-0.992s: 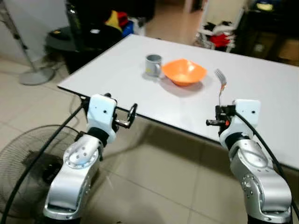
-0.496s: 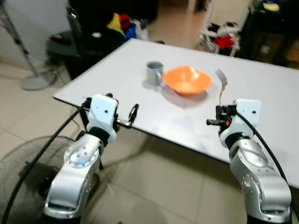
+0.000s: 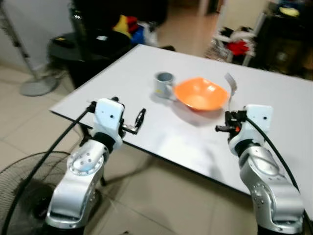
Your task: Setting the table
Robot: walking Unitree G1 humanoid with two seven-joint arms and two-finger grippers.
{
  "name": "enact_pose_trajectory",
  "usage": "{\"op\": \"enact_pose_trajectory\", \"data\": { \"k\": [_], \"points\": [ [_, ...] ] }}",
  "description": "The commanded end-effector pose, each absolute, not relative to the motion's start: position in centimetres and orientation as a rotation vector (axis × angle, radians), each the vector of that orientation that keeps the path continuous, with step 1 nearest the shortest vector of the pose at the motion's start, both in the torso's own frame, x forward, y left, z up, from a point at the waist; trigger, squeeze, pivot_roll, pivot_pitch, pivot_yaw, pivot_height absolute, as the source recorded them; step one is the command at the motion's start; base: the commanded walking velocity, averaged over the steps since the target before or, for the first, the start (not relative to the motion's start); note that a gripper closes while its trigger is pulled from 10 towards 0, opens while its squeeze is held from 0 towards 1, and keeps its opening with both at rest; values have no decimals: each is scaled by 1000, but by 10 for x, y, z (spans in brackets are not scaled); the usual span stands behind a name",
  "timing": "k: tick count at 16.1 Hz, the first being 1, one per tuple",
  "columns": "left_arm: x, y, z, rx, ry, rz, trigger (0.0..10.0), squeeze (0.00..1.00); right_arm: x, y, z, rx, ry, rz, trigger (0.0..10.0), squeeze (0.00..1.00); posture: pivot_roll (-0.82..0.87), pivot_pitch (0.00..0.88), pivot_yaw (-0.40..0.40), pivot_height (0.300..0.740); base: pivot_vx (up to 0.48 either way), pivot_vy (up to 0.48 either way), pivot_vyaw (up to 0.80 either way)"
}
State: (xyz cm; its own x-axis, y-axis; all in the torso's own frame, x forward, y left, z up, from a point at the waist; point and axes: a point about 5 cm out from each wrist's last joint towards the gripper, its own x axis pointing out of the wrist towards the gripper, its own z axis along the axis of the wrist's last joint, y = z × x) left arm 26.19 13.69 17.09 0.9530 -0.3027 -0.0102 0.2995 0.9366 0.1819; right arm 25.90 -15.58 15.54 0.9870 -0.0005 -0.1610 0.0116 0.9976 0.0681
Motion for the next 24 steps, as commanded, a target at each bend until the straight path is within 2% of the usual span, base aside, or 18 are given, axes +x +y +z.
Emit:
{"op": "enact_pose_trajectory", "data": {
  "k": [1, 11, 14, 16, 20, 24],
  "points": [
    [263, 140, 173, 189, -28, -302, 10000, 0, 261, -149, 161, 75, 140, 23, 10000, 0, 109, 0, 6, 740, 330, 0, 0],
    [265, 135, 172, 183, -36, -314, 10000, 0, 274, -150, 165, 83, 131, 49, 10000, 0, 105, 0, -1, 740, 327, 0, 0],
    [267, 129, 171, 189, -30, -347, 10000, 0, 292, -155, 174, 209, 166, 62, 10000, 0, 105, 0, 3, 740, 309, 0, 0],
    [264, 122, 170, 195, -18, -431, 10000, 0, 307, -159, 184, 305, 182, 102, 10000, 0, 108, 0, 11, 740, 0, 0, 0],
    [260, 110, 175, 220, -30, -540, 10000, 0, 329, -166, 191, 377, 297, 146, 10000, 0, 114, 0, 13, 740, 0, 0, 0],
    [254, 102, 182, 238, -34, -655, 10000, 0, 343, -173, 195, 585, 442, 143, 10000, 0, 119, 0, 14, 740, 0, 0, 0]
  ]
}}
